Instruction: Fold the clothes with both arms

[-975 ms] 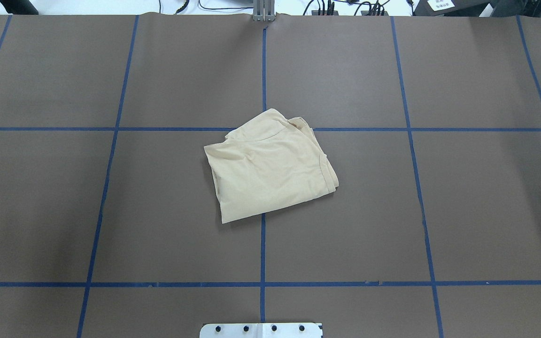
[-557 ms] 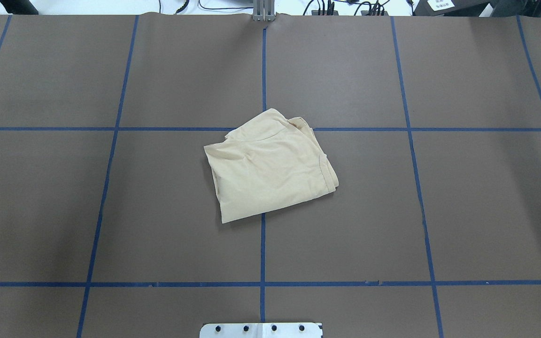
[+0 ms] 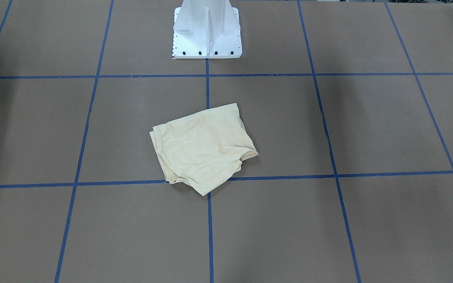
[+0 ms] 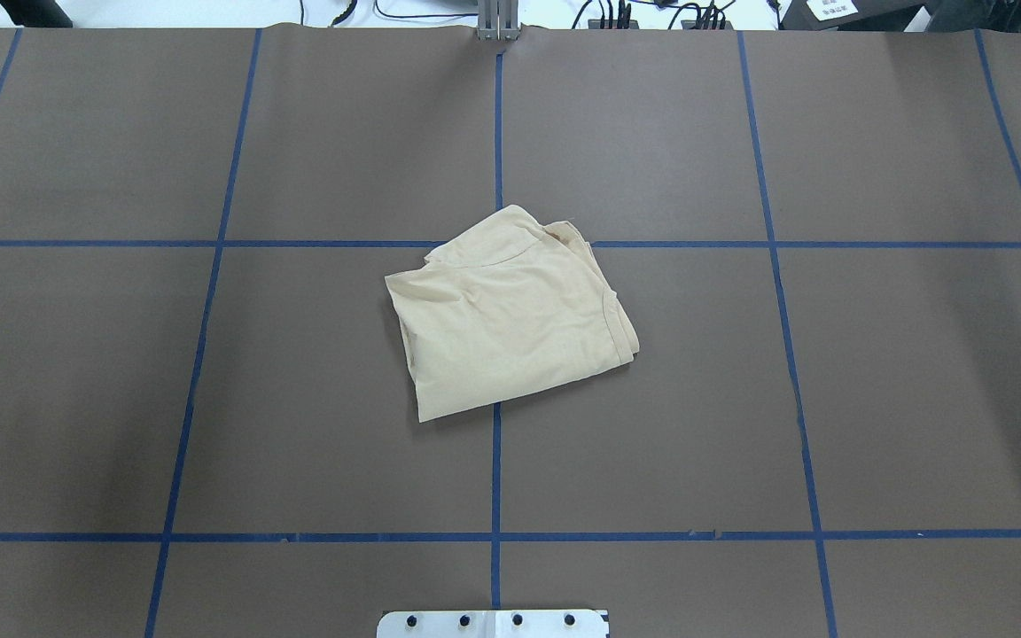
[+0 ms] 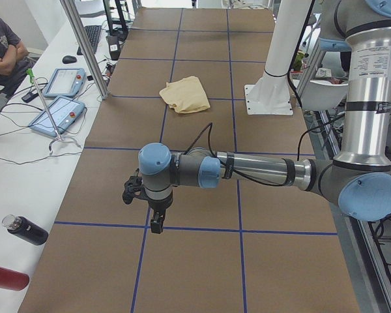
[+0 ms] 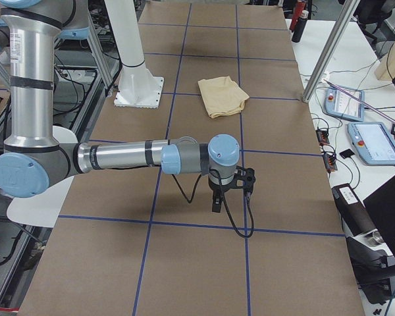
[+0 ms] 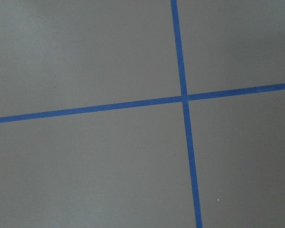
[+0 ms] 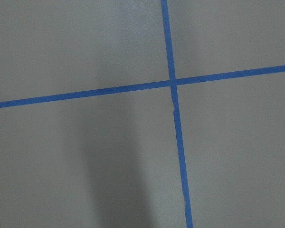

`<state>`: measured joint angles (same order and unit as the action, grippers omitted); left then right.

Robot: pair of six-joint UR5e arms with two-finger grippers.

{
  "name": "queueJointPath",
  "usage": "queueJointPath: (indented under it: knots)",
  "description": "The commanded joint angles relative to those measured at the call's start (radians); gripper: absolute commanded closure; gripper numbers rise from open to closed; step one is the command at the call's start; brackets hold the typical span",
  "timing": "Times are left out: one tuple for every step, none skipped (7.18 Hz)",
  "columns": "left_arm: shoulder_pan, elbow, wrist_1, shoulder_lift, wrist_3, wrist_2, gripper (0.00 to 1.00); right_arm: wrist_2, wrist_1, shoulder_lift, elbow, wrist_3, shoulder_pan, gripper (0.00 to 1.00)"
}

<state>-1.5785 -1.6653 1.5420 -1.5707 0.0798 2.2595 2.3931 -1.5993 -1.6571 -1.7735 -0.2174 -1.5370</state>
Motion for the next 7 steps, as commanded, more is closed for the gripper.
queueJointPath:
  knots:
    - [0.0, 0.001, 0.0, -0.003, 0.0, 0.0, 0.0, -0.002, -0.001, 0.003, 0.032, -0.005, 0.0, 0.0]
    - [0.0, 0.001, 0.0, -0.003, 0.0, 0.0, 0.0, -0.002, -0.001, 0.01, 0.034, -0.004, 0.0, 0.0]
    - [0.0, -0.001, 0.0, -0.003, 0.0, -0.002, 0.0, -0.002, 0.001, 0.013, 0.036, 0.0, 0.0, 0.0]
    - [0.0, -0.001, 0.0, -0.005, 0.0, -0.002, 0.0, -0.003, 0.001, 0.013, 0.036, 0.0, 0.0, 0.0]
    - [0.0, -0.001, 0.0, -0.006, 0.0, -0.002, 0.0, -0.005, 0.001, 0.014, 0.036, 0.0, 0.0, 0.0]
    - [0.0, -0.002, -0.002, -0.006, 0.0, -0.003, 0.0, -0.008, 0.001, 0.014, 0.049, 0.0, 0.0, 0.0]
    - [0.0, -0.002, 0.0, -0.006, 0.0, -0.002, 0.0, -0.009, 0.002, 0.014, 0.058, 0.001, 0.0, 0.0]
